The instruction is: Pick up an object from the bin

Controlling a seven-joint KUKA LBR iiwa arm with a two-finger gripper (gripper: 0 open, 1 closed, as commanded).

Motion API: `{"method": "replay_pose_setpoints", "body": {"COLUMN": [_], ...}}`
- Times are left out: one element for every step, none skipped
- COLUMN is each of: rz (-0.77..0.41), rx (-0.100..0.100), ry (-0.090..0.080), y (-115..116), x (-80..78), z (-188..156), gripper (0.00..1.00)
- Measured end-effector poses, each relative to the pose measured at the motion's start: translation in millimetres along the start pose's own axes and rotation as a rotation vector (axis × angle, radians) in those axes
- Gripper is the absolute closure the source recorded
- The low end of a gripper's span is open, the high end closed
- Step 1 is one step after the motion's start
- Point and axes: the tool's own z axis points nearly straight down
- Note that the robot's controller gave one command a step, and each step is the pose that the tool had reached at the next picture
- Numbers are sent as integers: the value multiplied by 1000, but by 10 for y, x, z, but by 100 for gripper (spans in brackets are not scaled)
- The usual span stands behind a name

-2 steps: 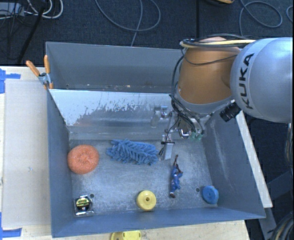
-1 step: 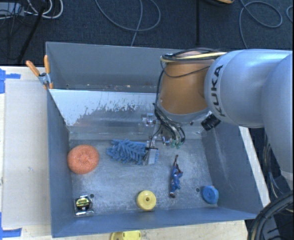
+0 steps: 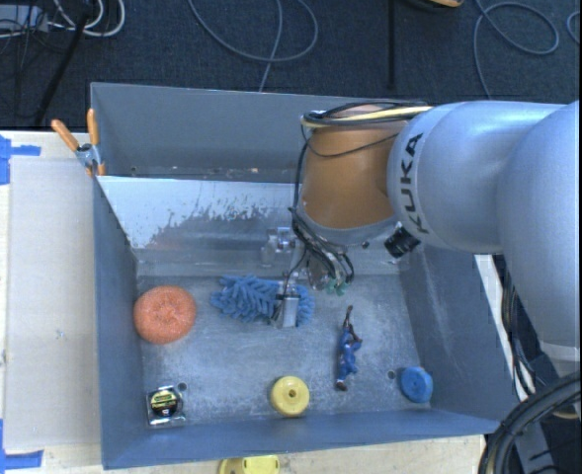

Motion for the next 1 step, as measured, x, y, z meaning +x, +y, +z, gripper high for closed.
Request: {"method": "replay_pose_setpoints", "body": {"rz": [111], "rx": [-1], "ry": [-5], "y": [103], "x": [-117], "z": [48], "gripper": [0]}}
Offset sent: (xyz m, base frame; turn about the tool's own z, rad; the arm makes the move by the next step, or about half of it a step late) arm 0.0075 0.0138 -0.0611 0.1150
